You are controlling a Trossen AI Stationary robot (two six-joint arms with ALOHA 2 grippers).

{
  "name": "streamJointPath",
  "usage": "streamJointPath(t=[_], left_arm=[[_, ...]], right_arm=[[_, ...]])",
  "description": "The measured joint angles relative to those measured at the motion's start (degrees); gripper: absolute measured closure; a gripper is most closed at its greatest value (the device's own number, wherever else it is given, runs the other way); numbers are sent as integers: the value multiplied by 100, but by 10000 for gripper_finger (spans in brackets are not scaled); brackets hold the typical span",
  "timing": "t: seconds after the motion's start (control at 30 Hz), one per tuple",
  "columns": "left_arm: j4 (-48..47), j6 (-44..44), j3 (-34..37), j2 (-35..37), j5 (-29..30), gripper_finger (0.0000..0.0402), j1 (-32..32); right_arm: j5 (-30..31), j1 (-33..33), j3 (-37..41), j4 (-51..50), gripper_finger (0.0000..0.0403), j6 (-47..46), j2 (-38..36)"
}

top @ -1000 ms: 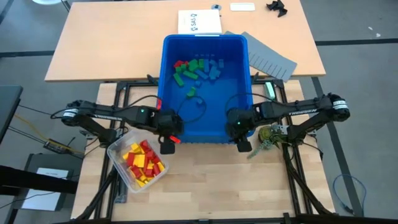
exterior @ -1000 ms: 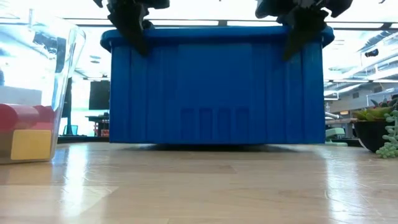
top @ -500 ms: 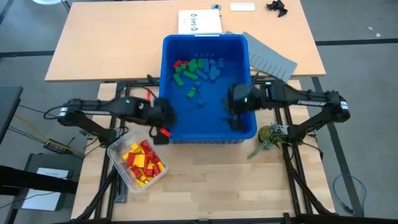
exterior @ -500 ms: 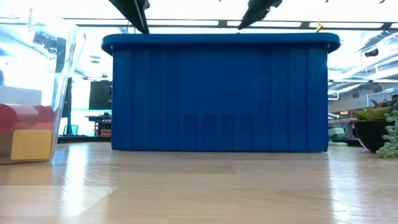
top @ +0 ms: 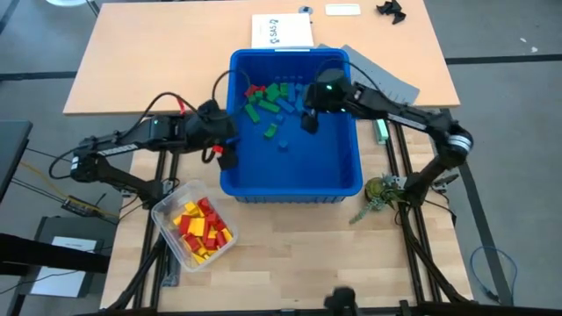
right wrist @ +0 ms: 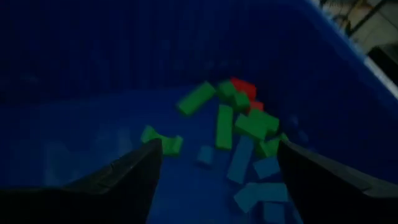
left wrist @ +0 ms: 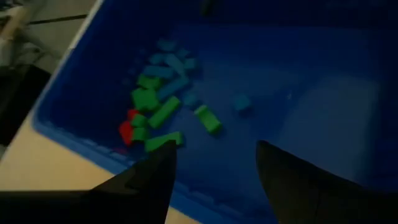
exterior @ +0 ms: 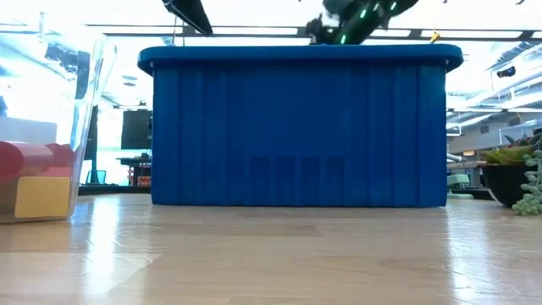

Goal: Sort Items/Unsort Items

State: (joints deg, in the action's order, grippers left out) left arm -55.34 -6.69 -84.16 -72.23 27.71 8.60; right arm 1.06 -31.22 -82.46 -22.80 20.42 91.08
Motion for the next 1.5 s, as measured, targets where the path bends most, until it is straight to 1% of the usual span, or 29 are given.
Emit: streamJointPath(t=[0.13,0.3,0.43,0.53,0.73,0.93,1.0,1.07,1.27,1.37,1.43,1.5], left_arm=[[98,-59,0,-11,132,172,150],[278,-29,2,-24,145,172,242],[364,-16,2,-24,183,172,243],[374,9,2,-24,183,172,243],[474,10,4,-24,188,172,243],[489,1,4,-24,188,172,240],[493,1,4,-24,188,172,240],[491,1,4,-24,188,172,240],[504,-20,4,-24,190,172,240],[526,-47,4,-26,218,172,240],[581,-28,4,-35,220,172,240],[641,202,4,-63,217,172,238]], right_arm=[[13,-371,-352,-105,90,69,779],[32,-809,-995,-206,95,-257,1750],[31,-1010,-1497,-563,96,-324,2438],[24,-1117,-1752,-795,97,-589,2872],[-49,-1269,-1984,-1154,97,-1301,3400],[-104,-1314,-1982,-1248,103,-1785,3554],[-87,-1312,-1982,-1119,116,-1896,3566],[-87,-1312,-1978,-1129,139,-2021,3576],[-165,-1327,-1941,-1186,232,-2163,3710],[-261,-1326,-1939,-1154,272,-1958,3716],[-276,-1311,-1939,-1135,274,-1785,3700],[-322,-1276,-1929,-1184,274,-1642,3591]])
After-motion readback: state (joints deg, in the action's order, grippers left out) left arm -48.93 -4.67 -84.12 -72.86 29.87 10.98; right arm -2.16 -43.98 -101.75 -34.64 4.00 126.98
